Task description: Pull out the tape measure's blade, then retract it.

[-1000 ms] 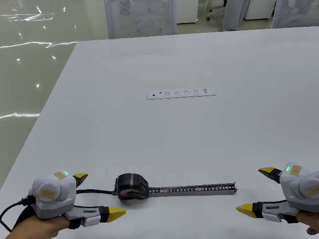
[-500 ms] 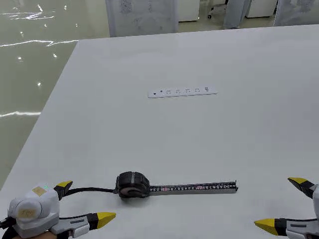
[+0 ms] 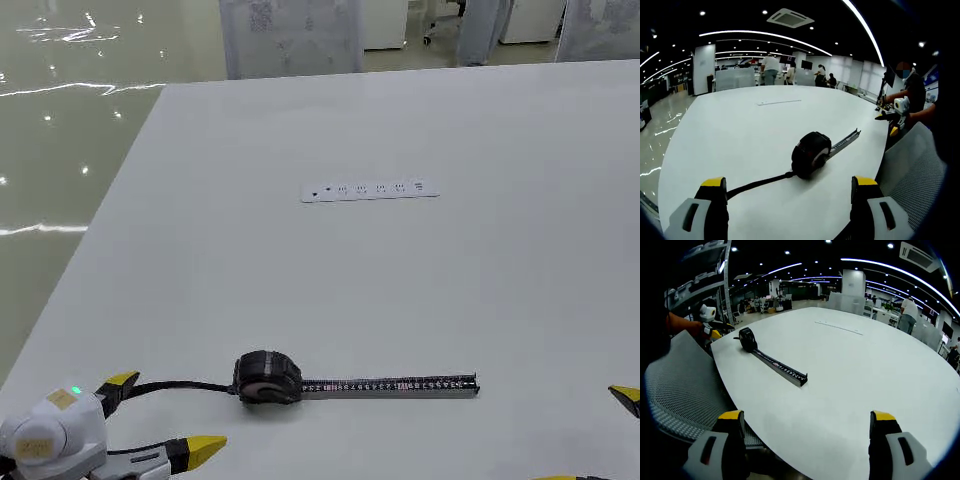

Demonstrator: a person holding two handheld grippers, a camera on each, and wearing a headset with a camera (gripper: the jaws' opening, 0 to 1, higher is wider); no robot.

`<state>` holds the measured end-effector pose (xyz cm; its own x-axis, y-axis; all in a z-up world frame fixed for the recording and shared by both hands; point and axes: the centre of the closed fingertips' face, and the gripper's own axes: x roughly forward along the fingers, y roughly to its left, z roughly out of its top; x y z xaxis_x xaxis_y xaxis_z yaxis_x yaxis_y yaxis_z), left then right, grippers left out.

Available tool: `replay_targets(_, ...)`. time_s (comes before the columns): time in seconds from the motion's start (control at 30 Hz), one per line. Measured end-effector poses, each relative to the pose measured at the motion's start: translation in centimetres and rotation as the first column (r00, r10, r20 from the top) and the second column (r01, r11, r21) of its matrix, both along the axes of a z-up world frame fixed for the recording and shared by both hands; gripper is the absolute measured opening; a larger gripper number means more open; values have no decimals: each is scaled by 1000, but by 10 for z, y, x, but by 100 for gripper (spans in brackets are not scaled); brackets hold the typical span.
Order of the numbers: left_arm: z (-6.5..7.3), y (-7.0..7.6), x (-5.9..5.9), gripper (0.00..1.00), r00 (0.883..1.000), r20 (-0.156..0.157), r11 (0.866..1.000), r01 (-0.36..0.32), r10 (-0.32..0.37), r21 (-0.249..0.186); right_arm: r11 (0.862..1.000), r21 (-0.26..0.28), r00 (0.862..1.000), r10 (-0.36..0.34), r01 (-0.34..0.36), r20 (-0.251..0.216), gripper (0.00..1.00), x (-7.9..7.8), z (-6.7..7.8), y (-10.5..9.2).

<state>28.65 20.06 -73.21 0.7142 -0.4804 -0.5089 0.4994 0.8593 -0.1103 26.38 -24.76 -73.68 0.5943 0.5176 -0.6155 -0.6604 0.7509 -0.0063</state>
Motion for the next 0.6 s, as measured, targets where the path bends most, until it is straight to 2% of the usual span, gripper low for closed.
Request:
replay_targets(0.1, 2, -1, 0, 100, 1000, 4, 1000, -1, 1, -2, 1000, -7, 1000, 6, -6, 4, 100, 2, 2, 3)
replay_targets(0.3, 3, 0, 2, 100, 1000, 6, 1000, 4, -4, -3, 1000, -7, 1000, 15, -15, -1, 100, 3, -3, 1)
replay_targets(0.47, 3, -1, 1, 100, 1000, -14, 1000, 10, -10, 3, 1000, -12, 1000, 23, -23, 1, 100, 2, -2, -1)
replay_targets(0.5, 2, 0, 1, 100, 1000, -26, 1000, -2, 2, 10, 1000, -10, 1000, 27, -27, -1, 100, 2, -2, -1)
replay_targets(0.53, 2, -1, 1, 100, 1000, -21, 1000, 4, -4, 8, 1000, -10, 1000, 30, -30, -7, 100, 2, -4, -2)
replay_targets(0.6, 0, -3, 0, 100, 999, -36, 1000, 3, -3, -1, 999, -18, 999, 33, -33, -7, 100, 1, -4, -3)
